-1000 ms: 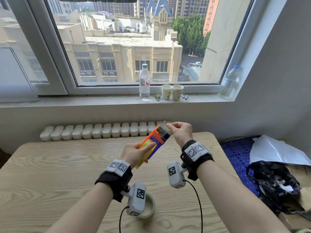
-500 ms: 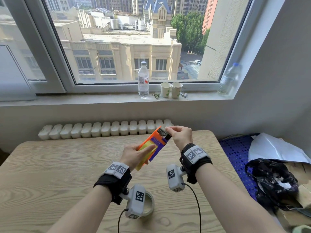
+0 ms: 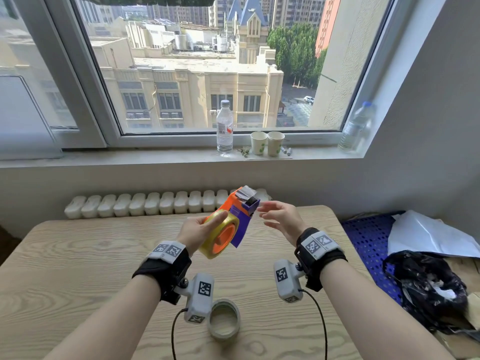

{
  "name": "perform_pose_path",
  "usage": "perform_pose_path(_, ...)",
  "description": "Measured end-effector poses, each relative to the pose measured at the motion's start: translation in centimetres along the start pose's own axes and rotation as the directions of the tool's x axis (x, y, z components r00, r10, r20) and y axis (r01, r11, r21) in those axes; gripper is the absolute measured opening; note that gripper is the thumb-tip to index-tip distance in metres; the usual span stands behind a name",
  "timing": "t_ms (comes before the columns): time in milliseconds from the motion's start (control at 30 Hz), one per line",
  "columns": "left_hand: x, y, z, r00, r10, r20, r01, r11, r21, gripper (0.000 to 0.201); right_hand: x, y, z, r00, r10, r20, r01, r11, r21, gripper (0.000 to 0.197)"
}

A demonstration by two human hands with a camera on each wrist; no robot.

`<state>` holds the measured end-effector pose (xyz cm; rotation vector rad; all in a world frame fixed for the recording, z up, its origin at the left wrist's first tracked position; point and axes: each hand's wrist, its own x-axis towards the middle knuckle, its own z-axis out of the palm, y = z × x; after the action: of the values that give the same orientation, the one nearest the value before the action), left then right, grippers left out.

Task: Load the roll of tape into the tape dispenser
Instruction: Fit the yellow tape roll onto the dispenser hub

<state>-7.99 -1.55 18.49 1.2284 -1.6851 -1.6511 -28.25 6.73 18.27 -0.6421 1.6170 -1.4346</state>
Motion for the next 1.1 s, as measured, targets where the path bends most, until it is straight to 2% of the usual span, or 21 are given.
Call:
perform_pose_path(67, 0.2, 0.2, -0.1, 1.0, 0.01, 0.015, -0.009, 1.0, -0.021, 0.035, -0.3, -0.1, 0.8, 0.994, 0.021, 0.104, -0.018, 0.999, -0.032, 0.037)
perform_pose_path(133, 0.3, 0.5, 0.0, 1.0, 0.009, 0.027, -0.008, 0.999, -0.041, 0.037, -0.5, -0.1, 1.5, 0.988, 0.012, 0.156, 0.001, 0.996, -0.084, 0.036)
perform_pose_path(333, 0.4, 1.3, 0.2, 0.999, 0.019, 0.041, -0.016, 0.997, -0.071, 0.043, -1.0, -0.3, 2.9, 0.98, -0.038, 0.195, 0.061, 0.991, -0.116, 0.032)
perform_pose_path(567, 0.5, 1.9, 0.1, 0.998, 0.027, 0.053, -0.022, 0.995, -0.101, 0.049, -1.0, -0.3, 2.9, 0.969, -0.044, 0.244, 0.059, 0.997, -0.053, 0.024)
perform_pose_path(767, 0.9, 2.2, 0.0, 0.998, -0.037, 0.047, 0.047, 0.974, -0.223, 0.049, -1.1, -0.1, 2.8, 0.927, -0.035, 0.374, 0.025, 0.999, 0.031, 0.035)
perform_pose_path(900, 1.4, 2.3, -0.4, 0.987, -0.097, 0.128, 0.137, 0.927, -0.35, 0.046, -1.0, -0.6, 2.1, 0.859, 0.009, 0.512, -0.064, 0.994, 0.09, 0.039)
perform_pose_path(1000, 1.2, 2.2, -0.5, 0.957, -0.175, 0.233, 0.259, 0.875, -0.409, 0.047, -1.2, -1.0, 2.2, 0.826, 0.038, 0.562, -0.095, 0.993, 0.074, 0.039)
perform_pose_path(1100, 1.3, 2.0, -0.6, 0.946, -0.212, 0.245, 0.301, 0.854, -0.424, 0.051, -1.2, -1.0, 2.4, 0.816, 0.059, 0.575, -0.113, 0.992, 0.059, 0.035)
